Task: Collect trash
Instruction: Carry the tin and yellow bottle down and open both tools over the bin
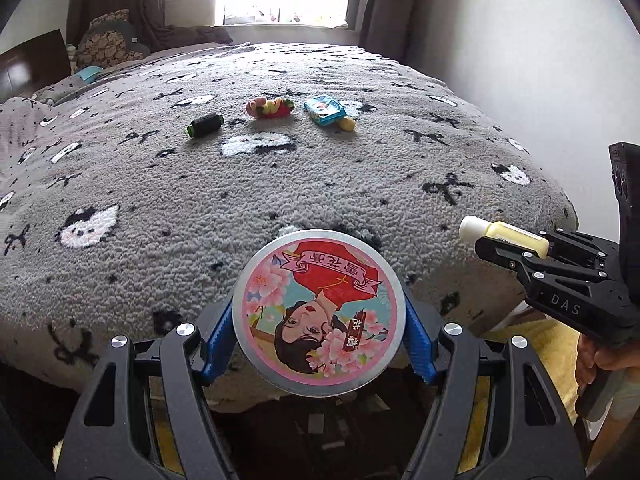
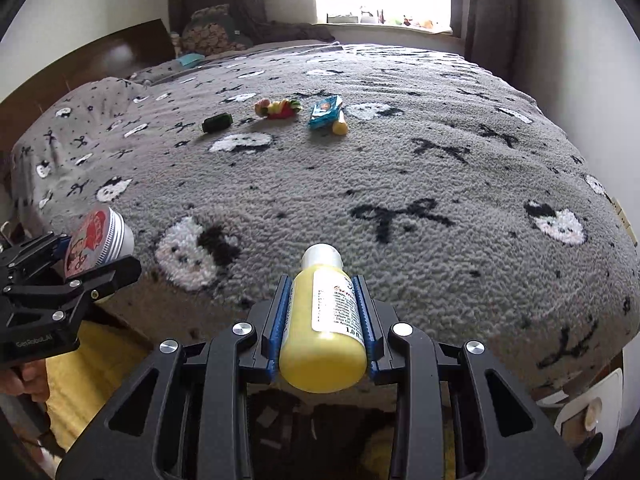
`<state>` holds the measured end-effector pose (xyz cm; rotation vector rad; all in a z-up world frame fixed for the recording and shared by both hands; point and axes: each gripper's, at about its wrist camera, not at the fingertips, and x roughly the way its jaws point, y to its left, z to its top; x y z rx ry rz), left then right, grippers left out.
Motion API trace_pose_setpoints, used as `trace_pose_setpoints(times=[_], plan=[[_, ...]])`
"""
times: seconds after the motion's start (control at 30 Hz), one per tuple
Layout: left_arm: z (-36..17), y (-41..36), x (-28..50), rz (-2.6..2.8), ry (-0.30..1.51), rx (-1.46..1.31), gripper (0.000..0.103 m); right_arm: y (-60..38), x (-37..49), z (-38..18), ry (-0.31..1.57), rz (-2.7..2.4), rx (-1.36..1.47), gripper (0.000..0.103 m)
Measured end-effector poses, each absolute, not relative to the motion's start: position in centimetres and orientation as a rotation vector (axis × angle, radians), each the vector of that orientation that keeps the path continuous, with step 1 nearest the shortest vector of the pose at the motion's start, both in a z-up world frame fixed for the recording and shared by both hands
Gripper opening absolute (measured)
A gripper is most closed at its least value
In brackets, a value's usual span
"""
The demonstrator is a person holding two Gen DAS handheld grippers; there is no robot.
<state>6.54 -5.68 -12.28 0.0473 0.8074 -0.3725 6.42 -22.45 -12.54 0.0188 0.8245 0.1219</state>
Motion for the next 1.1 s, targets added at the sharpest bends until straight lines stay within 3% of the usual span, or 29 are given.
trace_pose_setpoints(times=[1.1], plan=[[-26.3, -4.9, 1.2, -0.370, 1.142, 0.088, 0.067, -20.7, 1.5, -24.8, 1.126, 0.174, 0.097, 0.032]])
